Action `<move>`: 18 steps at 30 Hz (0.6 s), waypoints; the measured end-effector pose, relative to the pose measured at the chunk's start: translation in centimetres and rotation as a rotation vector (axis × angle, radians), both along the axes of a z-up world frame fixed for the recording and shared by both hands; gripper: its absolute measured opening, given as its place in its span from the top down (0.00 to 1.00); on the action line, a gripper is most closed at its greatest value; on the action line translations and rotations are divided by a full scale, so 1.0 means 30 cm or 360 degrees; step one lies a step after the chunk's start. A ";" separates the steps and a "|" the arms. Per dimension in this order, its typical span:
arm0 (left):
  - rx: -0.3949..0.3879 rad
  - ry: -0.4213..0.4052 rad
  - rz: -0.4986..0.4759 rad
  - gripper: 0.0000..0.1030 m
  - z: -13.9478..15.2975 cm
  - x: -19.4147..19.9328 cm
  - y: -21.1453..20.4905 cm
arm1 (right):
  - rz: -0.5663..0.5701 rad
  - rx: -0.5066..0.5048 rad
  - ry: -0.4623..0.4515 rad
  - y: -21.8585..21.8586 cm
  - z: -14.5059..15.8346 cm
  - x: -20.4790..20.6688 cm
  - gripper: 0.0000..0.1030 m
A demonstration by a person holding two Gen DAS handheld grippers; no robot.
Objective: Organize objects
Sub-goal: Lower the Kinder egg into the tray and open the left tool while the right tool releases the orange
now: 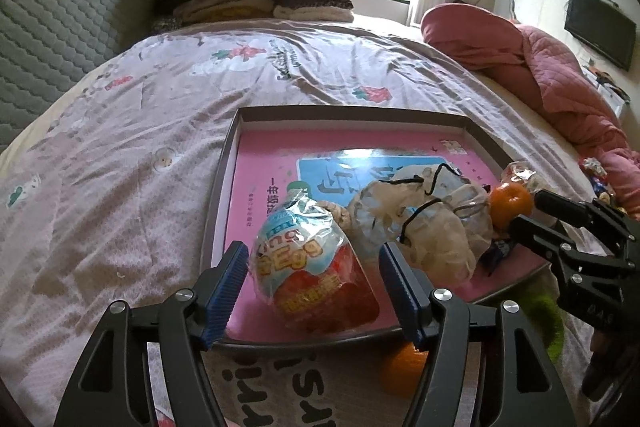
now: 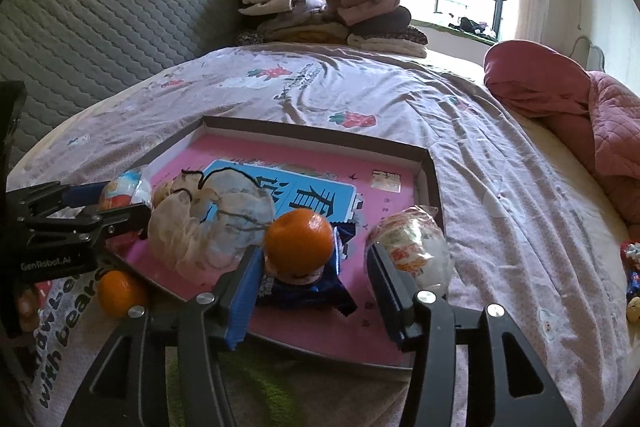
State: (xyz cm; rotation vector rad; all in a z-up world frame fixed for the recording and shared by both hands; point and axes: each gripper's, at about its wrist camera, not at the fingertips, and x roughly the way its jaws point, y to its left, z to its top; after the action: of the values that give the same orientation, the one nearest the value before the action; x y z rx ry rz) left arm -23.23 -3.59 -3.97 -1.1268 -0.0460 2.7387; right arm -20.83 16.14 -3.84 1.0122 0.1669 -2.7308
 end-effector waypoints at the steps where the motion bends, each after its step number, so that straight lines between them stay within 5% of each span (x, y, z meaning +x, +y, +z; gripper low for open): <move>1: 0.0002 0.0002 -0.0002 0.33 0.003 0.000 0.001 | -0.0003 -0.0003 0.0004 0.002 0.004 0.001 0.48; 18: 0.0002 0.0055 -0.0006 0.32 0.050 0.022 0.009 | 0.0013 -0.0019 0.0047 -0.003 0.053 0.024 0.47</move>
State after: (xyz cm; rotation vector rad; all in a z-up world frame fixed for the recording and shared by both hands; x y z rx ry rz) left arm -22.55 -3.31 -2.47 -1.0779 -0.0411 2.7534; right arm -20.13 16.06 -2.26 0.9664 0.1594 -2.7369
